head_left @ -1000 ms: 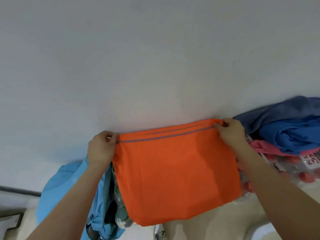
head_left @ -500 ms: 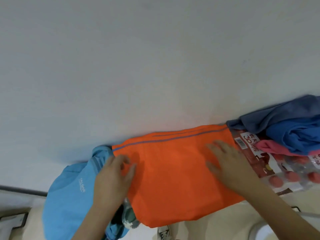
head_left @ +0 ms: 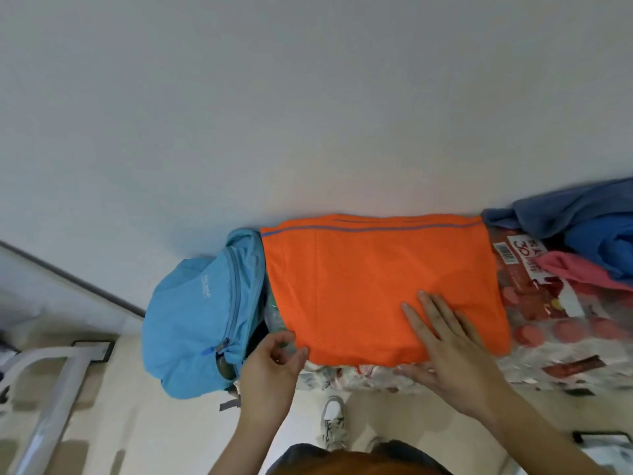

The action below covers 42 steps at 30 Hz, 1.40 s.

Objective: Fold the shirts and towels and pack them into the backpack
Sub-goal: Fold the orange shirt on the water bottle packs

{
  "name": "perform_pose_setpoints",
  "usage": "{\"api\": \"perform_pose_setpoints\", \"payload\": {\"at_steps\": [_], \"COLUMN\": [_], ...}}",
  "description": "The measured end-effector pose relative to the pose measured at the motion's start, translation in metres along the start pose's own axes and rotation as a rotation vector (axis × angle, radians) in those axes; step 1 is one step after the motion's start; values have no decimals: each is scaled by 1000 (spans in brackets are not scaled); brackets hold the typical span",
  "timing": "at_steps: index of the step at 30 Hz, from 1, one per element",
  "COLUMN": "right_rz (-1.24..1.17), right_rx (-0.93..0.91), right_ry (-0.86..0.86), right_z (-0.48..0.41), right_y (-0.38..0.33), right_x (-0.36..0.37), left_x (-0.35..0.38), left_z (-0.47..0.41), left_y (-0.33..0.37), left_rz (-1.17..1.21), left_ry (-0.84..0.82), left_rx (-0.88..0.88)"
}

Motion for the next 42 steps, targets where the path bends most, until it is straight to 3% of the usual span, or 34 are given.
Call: {"api": "perform_pose_setpoints", "payload": {"at_steps": [4,8,10,14,16,19,22,24,26,27,30,35,38,42], "right_rz": [11,-36,-41,-79,-90,-73,-67,-41,8,32,14,-86,-265,-724], "right_rx": [-68,-119,-165,-218,-222,-225,-171,-135,-125,-125,-117,-148,-20,285], "right_ry": [7,44,42,47,6,60,234,339,362,356,387,490,498,470], "right_z": [-1,-2,0,3,2,5,18,29,36,38,39,36,32,29], "right_y": [1,10,12,11,13,17,33,46,56,59,68,76,89,105], "right_x": [1,0,3,-3,-3,-12,-25,-31,-25,-21,-20,-41,-48,-49], "left_x": [4,-5,-12,-8,-11,-21,-25,-15,19,37,60,51,38,30], "left_z": [7,21,24,27,25,16,25,48,70,74,52,27,23,9], "left_y": [2,13,6,-11,-9,-2,27,47,48,40,24,47,64,76], "left_rz": [23,-99,-90,467,498,166,-324,-469,-648,-757,-950,-761,-552,-454], "left_ry": [71,146,182,95,118,170,205,207,76,-11,-78,5,23,17], "left_rx": [19,122,83,-259,-261,-42,432,771,1033,1083,1049,1147,1101,1002]}}
Point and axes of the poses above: each hand's wrist, its own z-axis away from the middle knuckle, its own x-axis out of the palm, y = z × x, the point moved 10 cm from there along -z, towards the middle knuckle, and after that the axes turned 11 degrees about y, right-handed, at the moved point
